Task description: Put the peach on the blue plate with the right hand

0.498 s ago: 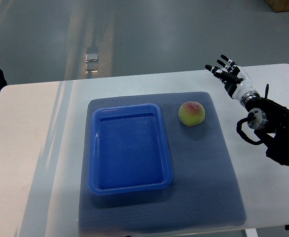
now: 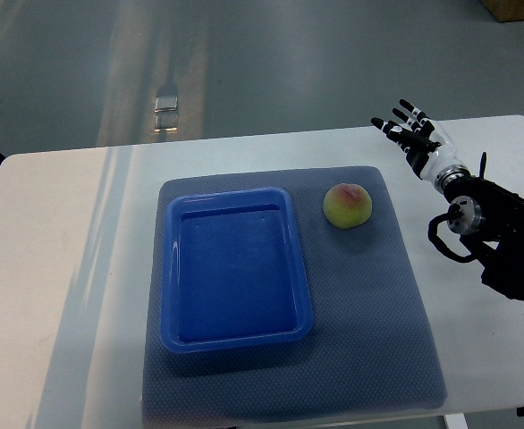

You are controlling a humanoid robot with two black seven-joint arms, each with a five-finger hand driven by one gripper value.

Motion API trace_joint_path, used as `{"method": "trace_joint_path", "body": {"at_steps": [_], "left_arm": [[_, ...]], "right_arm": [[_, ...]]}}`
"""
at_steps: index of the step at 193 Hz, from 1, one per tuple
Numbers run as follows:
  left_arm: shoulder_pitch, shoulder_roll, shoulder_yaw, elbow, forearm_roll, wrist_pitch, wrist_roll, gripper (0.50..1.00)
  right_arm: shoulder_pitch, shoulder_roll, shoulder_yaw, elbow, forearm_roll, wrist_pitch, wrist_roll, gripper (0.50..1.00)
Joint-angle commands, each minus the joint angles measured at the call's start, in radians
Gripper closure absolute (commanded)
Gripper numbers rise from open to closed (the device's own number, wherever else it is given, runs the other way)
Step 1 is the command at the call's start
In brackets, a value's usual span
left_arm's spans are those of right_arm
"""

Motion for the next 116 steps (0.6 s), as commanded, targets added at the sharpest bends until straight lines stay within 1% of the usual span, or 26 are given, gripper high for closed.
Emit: {"method": "trace_joint_path", "body": {"at_steps": [1,62,86,116], "left_arm": [[0.0,0.0,0.0,0.0,0.0,0.0,0.0,0.5],[0.0,0.0,0.0,0.0,0.0,0.0,0.0,0.5],[0.0,0.0,0.001,0.0,0.0,0.0,0.0,0.5],[0.0,0.0,0.0,0.0,0.0,0.0,0.0,0.5]], "right_arm": [[0.0,-0.002,0.0,0.0,0.0,0.002,0.0,0.564],[0.0,-0.004,-0.003,0.0,-0.002,0.008,0.0,0.564],[0.0,-0.005,-0.01,0.0,-0.008,0.008,0.023,0.564],[0.0,-0.004,-0.003,0.0,-0.008,0.005,0.023,0.564]]}}
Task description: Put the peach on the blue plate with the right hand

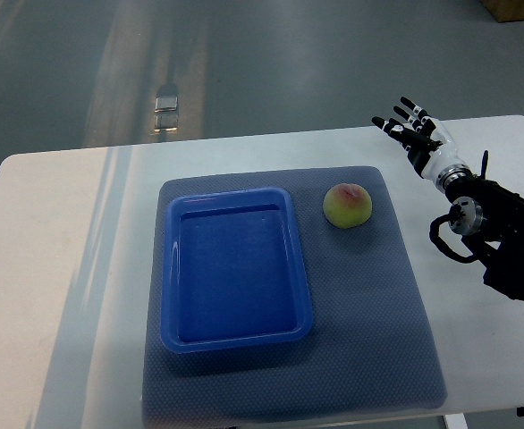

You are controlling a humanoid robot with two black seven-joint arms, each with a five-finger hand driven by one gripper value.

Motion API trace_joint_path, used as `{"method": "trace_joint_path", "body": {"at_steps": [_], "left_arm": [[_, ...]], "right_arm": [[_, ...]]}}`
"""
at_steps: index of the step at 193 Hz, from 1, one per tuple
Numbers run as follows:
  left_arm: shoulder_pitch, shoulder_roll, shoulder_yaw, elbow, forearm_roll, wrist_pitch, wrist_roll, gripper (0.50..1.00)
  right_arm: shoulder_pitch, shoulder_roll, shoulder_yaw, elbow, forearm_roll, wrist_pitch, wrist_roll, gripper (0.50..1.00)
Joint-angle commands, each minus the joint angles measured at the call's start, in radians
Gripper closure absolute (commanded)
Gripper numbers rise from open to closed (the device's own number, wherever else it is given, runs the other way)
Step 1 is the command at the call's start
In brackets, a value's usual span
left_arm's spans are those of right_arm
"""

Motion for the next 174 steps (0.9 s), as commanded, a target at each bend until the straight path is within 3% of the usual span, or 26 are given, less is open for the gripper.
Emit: {"method": "trace_joint_path", "body": {"at_steps": [1,110,174], "left_arm": [[0.0,0.0,0.0,0.0,0.0,0.0,0.0,0.5],[0.0,0.0,0.001,0.0,0.0,0.0,0.0,0.5],[0.002,0.0,0.001,0.0,0.0,0.0,0.0,0.5]], "right_arm": [[-0.001,0.001,0.005,0.0,0.0,-0.003,0.001,0.564],[0.007,-0.003,-0.013,0.0,-0.011,0.006,0.004,0.566],[0.053,-0.036,-0.013,0.005,-0.342,0.04,0.007,0.57]]}}
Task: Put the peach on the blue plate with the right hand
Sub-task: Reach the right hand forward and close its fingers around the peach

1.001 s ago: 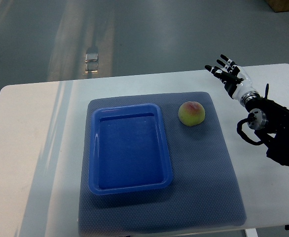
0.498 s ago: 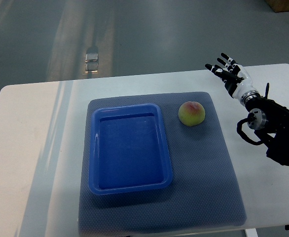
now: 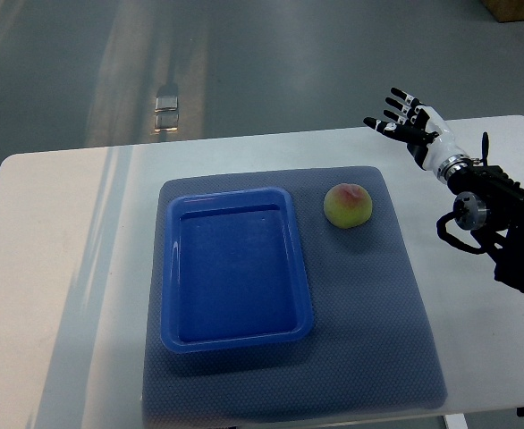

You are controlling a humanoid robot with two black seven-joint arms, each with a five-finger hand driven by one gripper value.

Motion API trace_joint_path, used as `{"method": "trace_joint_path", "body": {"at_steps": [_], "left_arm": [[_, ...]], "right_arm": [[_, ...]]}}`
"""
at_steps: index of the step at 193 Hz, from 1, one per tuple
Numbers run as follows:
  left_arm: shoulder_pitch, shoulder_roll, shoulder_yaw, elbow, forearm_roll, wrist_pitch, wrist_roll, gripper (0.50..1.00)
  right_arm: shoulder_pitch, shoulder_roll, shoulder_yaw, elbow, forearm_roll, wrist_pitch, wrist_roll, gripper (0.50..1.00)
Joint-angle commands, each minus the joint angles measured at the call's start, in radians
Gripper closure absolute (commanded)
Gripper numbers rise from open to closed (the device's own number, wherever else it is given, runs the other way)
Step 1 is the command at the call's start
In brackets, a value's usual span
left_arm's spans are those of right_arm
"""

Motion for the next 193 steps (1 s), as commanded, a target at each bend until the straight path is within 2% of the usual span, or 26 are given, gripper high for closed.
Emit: {"method": "trace_joint_path", "body": {"at_steps": [1,22,23,35,45,46,52,65,66,85,125,159,193], "left_arm": [[0.001,0.0,-0.002,0.0,-0.002,0.0,0.0,0.5],[0.003,0.0,-0.002,0.002,0.0,0.0,0.0,0.5],[0.003,0.0,0.0,0.006,0.0,0.0,0.0,0.5],[0.003,0.0,-0.002,0.012,0.0,0.0,0.0,0.5],[0.003,0.0,-0.002,0.012,0.0,0.0,0.0,0.5],[0.004,0.0,-0.002,0.012,0.0,0.0,0.0,0.5],[0.004,0.0,-0.002,0.014,0.0,0.0,0.0,0.5],[0.004,0.0,-0.002,0.014,0.0,0.0,0.0,0.5],[0.004,0.0,-0.002,0.014,0.0,0.0,0.0,0.5],[0.004,0.0,-0.002,0.014,0.0,0.0,0.0,0.5],[0.004,0.0,-0.002,0.014,0.0,0.0,0.0,0.5],[0.004,0.0,-0.002,0.015,0.0,0.0,0.0,0.5],[0.003,0.0,0.0,0.014,0.0,0.0,0.0,0.5]], "right_arm": [[0.022,-0.011,-0.001,0.004,-0.114,0.02,0.001,0.57],[0.028,-0.019,-0.001,0.007,-0.179,0.04,0.009,0.57],[0.03,-0.026,-0.002,0.014,-0.262,0.061,0.036,0.57],[0.034,-0.037,-0.012,0.032,-0.381,0.074,0.075,0.57],[0.034,-0.037,-0.012,0.032,-0.381,0.074,0.075,0.57],[0.036,-0.052,-0.03,0.055,-0.471,0.081,0.107,0.57],[0.036,-0.071,-0.042,0.075,-0.518,0.092,0.13,0.57],[0.036,-0.086,-0.05,0.089,-0.541,0.104,0.142,0.57],[0.037,-0.124,-0.068,0.131,-0.582,0.141,0.167,0.57],[0.065,-0.162,-0.104,0.19,-0.611,0.201,0.179,0.57],[0.123,-0.218,-0.237,0.236,-0.67,0.218,0.225,0.572],[0.142,-0.226,-0.292,0.239,-0.754,0.216,0.247,0.572],[0.139,-0.218,-0.303,0.239,-0.855,0.181,0.254,0.581]]}}
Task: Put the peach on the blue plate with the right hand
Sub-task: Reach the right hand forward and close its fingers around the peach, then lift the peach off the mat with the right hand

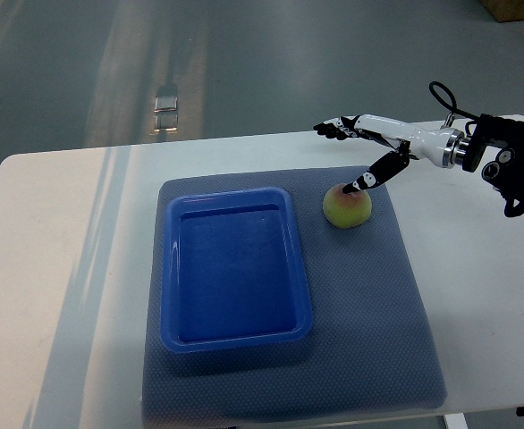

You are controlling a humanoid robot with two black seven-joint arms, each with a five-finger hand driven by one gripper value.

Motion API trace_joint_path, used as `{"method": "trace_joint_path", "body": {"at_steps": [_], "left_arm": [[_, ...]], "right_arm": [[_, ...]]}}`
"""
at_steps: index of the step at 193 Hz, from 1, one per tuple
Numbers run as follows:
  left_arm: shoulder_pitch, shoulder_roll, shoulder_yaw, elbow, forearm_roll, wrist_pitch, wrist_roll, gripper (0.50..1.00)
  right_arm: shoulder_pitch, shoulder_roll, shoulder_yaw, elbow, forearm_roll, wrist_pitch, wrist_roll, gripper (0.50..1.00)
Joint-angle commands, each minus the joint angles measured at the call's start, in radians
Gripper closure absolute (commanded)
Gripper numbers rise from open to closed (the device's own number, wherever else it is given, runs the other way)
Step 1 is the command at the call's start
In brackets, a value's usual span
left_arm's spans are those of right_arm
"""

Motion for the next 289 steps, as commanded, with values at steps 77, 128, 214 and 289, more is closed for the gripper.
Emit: {"method": "trace_joint_path", "body": {"at_steps": [77,128,214,289], "left_arm": [[-0.001,0.0,0.002,-0.002,0.0,0.0,0.0,0.5],[-0.001,0.0,0.002,-0.002,0.0,0.0,0.0,0.5],[-0.002,0.0,0.003,-0.002,0.0,0.0,0.002,0.5],[-0.002,0.0,0.003,-0.003,0.0,0.0,0.002,0.5]], "right_arm": [[-0.001,0.006,-0.087,0.0,-0.147,-0.057,0.009,0.595],[-0.004,0.015,-0.14,-0.009,-0.156,-0.108,0.009,0.599],[0.002,0.015,-0.206,-0.046,-0.172,-0.135,0.009,0.656],[0.0,0.02,-0.206,-0.055,-0.187,-0.171,0.009,0.685]]}}
